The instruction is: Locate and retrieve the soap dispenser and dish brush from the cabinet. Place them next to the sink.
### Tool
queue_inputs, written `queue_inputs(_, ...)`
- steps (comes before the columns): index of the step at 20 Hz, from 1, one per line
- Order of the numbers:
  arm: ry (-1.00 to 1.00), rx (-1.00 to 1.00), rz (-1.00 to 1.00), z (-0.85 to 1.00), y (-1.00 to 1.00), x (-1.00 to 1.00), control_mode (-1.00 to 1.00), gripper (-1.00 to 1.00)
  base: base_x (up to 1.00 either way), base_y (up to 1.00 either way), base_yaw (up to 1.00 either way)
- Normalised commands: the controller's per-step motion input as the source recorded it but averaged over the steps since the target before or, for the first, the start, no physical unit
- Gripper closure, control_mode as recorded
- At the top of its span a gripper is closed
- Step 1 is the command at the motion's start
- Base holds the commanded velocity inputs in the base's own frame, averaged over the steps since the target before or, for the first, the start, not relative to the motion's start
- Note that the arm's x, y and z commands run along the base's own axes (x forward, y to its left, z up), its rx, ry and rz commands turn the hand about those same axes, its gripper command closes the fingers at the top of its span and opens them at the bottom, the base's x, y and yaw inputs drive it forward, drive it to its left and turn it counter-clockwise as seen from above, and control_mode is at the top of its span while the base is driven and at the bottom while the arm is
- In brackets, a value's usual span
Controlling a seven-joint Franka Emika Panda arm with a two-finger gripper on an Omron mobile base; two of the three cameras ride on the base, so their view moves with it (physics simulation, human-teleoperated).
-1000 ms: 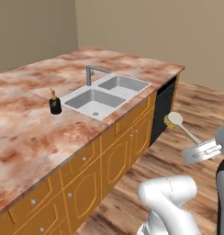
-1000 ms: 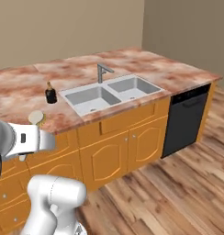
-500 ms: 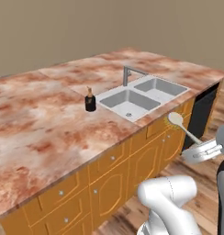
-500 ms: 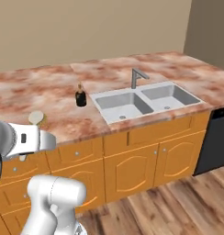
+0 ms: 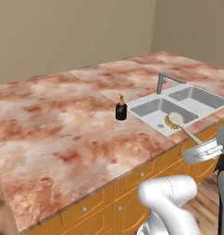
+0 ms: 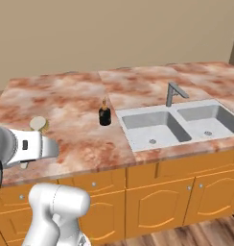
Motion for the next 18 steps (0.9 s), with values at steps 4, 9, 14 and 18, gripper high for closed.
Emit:
queue_inputs(4, 0.0, 0.0, 0.0, 0.0, 0.0, 0.0, 1.0, 1.0, 0.76, -0.31, 0.19)
queue_inputs(9, 0.0, 0.0, 0.0, 0.0, 0.0, 0.0, 1.0, 1.0, 0.4, -0.64, 0.09)
queue_inputs(14, 0.0, 0.0, 0.0, 0.0, 0.0, 0.0, 1.0, 1.0, 0.1, -0.8, 0.03)
queue_inputs(18, 0.0, 0.0, 0.0, 0.0, 0.0, 0.0, 1.0, 1.0, 0.05, -0.74, 0.0)
